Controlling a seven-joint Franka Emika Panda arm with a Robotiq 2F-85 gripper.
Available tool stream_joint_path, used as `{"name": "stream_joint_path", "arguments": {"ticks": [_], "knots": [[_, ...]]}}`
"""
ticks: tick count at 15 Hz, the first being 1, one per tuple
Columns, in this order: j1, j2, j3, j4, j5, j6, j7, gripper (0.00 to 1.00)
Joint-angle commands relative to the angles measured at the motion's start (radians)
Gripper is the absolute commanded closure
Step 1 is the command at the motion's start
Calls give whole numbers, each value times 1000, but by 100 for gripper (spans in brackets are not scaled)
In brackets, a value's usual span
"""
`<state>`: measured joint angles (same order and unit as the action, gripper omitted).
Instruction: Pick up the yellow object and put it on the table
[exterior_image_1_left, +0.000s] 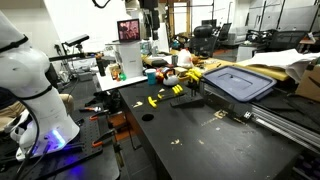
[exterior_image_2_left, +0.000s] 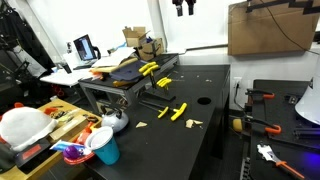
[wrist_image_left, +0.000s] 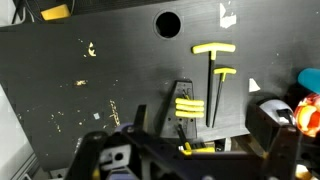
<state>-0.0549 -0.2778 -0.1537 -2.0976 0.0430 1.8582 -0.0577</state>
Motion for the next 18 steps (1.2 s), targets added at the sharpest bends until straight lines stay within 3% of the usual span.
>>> {"name": "stream_joint_path", "arguments": {"ticks": [1, 10, 18], "knots": [[-13, 175, 15, 187, 23, -40, 51, 0], [-14, 491, 42, 482, 86, -106, 165, 0], [-1, 685, 70, 650, 85, -126, 321, 0]]}}
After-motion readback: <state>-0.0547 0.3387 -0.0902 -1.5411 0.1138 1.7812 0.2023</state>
